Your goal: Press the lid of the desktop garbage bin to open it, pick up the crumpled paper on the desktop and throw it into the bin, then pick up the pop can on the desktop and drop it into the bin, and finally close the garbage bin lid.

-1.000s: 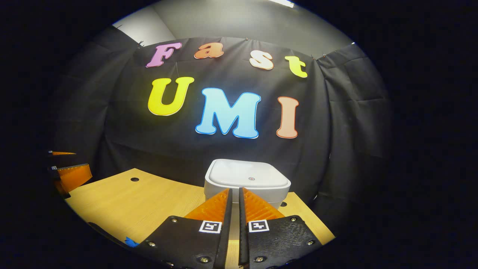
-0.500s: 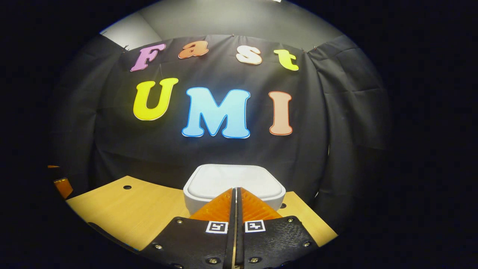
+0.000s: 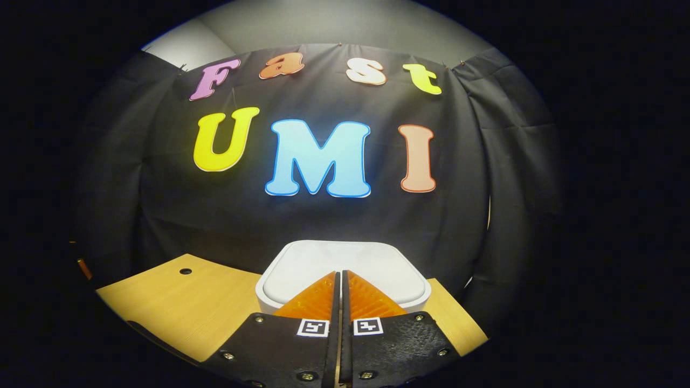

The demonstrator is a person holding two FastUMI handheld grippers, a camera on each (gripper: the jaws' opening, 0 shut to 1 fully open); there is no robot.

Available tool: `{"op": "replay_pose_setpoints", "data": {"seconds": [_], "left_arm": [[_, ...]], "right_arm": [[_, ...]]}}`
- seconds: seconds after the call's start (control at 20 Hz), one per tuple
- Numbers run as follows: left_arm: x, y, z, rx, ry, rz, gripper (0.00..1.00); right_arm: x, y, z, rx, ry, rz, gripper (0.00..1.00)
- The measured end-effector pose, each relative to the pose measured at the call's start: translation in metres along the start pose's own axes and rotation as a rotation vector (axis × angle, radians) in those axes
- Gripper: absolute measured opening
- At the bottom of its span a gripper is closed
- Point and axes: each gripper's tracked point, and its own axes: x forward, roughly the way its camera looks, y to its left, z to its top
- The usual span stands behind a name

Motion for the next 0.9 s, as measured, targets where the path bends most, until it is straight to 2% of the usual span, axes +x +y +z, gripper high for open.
{"op": "replay_pose_setpoints", "data": {"seconds": [0.1,0.4,0.45,0.6,0.7,0.9], "left_arm": [[0.002,0.000,-0.002,0.001,0.002,0.001,1.00],[0.009,-0.005,-0.002,0.004,-0.004,-0.010,0.87],[0.010,-0.005,-0.002,0.004,-0.006,-0.011,0.87],[0.014,-0.006,-0.002,-0.006,-0.009,-0.013,0.94],[0.013,-0.008,-0.002,-0.008,-0.011,-0.020,1.00],[0.012,-0.007,0.000,-0.005,-0.017,-0.024,1.00]], "right_arm": [[0.007,-0.002,-0.008,0.000,0.031,-0.002,0.02],[0.010,-0.005,-0.011,-0.064,0.047,0.000,0.02],[0.010,-0.005,-0.012,-0.063,0.054,0.002,0.03],[0.010,-0.004,-0.015,0.054,0.067,0.022,0.03],[0.009,-0.005,-0.013,0.086,0.074,0.032,0.03],[0.007,-0.006,-0.007,0.117,0.071,0.039,0.02]]}}
